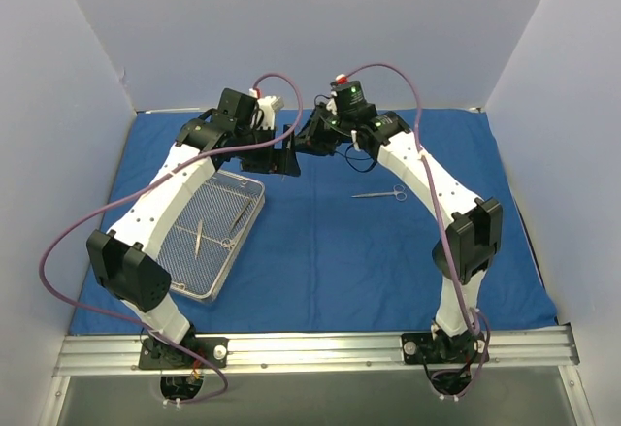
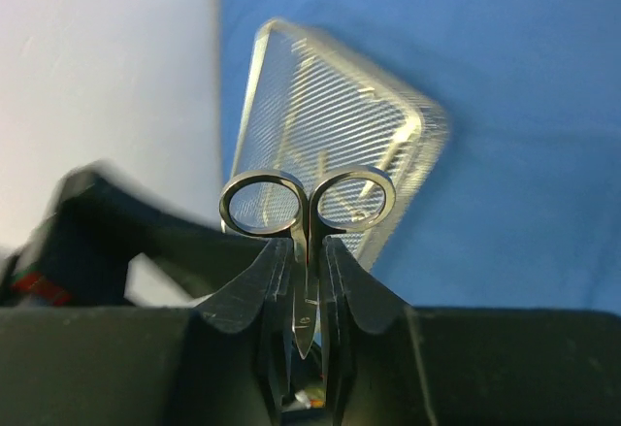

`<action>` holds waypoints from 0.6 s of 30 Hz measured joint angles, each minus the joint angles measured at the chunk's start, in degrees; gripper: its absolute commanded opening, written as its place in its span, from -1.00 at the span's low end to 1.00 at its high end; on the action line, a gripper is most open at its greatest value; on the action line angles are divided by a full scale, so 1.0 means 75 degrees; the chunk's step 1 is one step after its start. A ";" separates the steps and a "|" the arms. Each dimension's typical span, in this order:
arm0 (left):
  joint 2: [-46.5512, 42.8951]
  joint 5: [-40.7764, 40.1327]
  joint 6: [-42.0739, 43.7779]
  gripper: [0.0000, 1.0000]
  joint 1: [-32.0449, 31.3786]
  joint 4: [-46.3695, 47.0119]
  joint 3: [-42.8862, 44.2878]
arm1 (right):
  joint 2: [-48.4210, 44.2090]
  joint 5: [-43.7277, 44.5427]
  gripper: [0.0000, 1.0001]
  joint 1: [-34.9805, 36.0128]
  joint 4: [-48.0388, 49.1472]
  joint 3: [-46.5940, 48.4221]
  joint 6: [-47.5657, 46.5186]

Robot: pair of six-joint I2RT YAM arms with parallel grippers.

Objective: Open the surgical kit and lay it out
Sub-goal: Place the medical item in the surgical kit.

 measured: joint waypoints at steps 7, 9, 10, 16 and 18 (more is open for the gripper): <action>-0.0140 -0.1574 0.0131 0.88 0.0224 -0.0402 0.0009 | -0.0729 0.1241 -1.00 -0.1378 -0.0746 -0.2328 0.2334; -0.0221 -0.2124 0.0128 0.88 0.0312 -0.0539 -0.0009 | -0.0944 0.1652 -1.00 -0.1903 -0.1046 -0.3150 0.2955; -0.0268 -0.2369 0.0128 0.88 0.0379 -0.0621 -0.0012 | -0.1026 0.1839 -1.00 -0.2092 -0.1224 -0.3462 0.3235; -0.0685 -0.2906 0.0061 0.88 0.1064 -0.0752 -0.0487 | -0.1833 0.2349 -1.00 -0.2326 -0.1696 -0.4887 0.4768; -0.0755 -0.2871 0.0047 0.87 0.1282 -0.0758 -0.0664 | -0.2136 0.2410 -1.00 -0.2328 -0.1807 -0.5234 0.5149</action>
